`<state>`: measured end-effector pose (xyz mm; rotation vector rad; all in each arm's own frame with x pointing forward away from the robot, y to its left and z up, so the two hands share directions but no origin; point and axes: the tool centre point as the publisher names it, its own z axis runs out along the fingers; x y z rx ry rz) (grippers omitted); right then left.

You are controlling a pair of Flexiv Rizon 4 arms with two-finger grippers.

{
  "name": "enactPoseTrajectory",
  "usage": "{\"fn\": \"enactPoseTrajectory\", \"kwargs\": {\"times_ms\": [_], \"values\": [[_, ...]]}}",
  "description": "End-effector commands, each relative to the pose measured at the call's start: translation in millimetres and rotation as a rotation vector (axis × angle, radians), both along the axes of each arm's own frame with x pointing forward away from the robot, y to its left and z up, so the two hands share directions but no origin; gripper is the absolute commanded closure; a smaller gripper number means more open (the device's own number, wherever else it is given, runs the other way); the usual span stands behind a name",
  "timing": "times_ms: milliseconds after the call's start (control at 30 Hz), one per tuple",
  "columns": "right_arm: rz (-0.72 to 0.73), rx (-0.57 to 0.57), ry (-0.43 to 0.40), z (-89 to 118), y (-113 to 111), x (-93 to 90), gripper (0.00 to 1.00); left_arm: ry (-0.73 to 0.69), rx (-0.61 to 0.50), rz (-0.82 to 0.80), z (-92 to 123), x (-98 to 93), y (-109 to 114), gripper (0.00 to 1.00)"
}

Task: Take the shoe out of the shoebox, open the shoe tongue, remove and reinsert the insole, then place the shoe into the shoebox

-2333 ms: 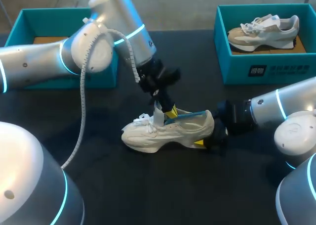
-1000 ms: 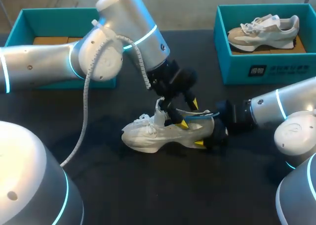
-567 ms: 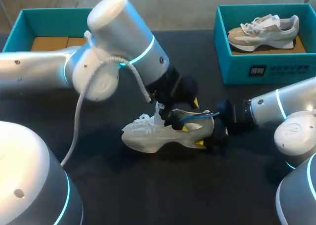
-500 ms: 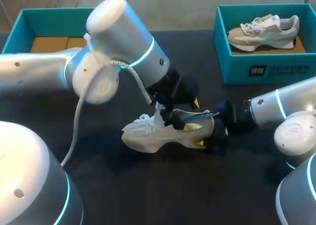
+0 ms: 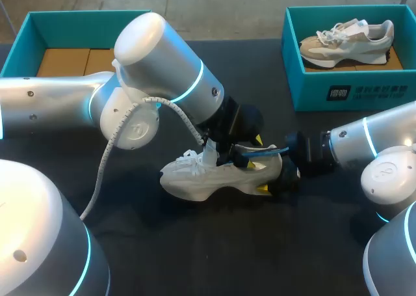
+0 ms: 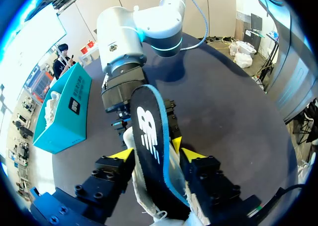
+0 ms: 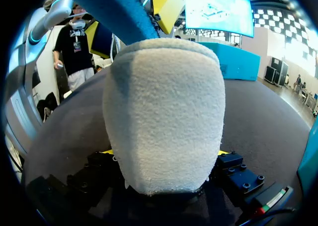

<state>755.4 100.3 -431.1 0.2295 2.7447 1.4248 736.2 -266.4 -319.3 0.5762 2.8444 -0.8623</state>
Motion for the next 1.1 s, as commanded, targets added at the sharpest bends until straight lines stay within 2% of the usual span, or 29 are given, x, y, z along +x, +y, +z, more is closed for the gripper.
{"fn": "enactPoseTrajectory", "kwargs": {"times_ms": [33,200,267,300,333,367,400,667,933,1100], "values": [[-0.002,-0.003,-0.001,-5.4,0.7,-0.3,1.00,0.001,-0.007,0.005,-7.1,2.5,-4.1,0.52],[-0.002,-0.003,-0.001,-5.4,0.7,-0.3,1.00,0.009,-0.004,0.002,-10.8,2.0,-6.3,0.57],[-0.002,-0.003,-0.001,-5.4,0.7,-0.3,1.00,0.016,-0.004,0.003,-11.8,2.5,-6.5,0.70],[-0.002,-0.003,-0.001,-5.4,0.7,-0.3,1.00,0.019,-0.005,0.004,-12.3,2.9,-6.7,0.83],[-0.002,-0.003,-0.001,-5.4,0.7,-0.3,1.00,0.023,-0.007,0.004,-12.6,3.5,-7.1,0.90],[-0.002,-0.003,-0.001,-5.4,0.7,-0.3,1.00,0.024,-0.007,0.004,-12.9,4.1,-7.6,0.91],[-0.002,-0.003,-0.001,-5.4,0.7,-0.3,1.00,0.027,-0.007,0.004,-13.7,5.1,-9.0,1.00],[-0.002,-0.003,-0.001,-5.4,0.7,-0.3,1.00,0.085,-0.026,-0.021,-9.3,7.1,-10.7,1.00],[-0.002,-0.003,-0.001,-5.4,0.7,-0.3,1.00,0.227,-0.104,-0.078,26.1,10.2,-2.6,1.00],[-0.002,-0.003,-0.001,-5.4,0.7,-0.3,1.00,0.276,-0.111,-0.108,48.4,4.3,-4.0,1.00]]}}
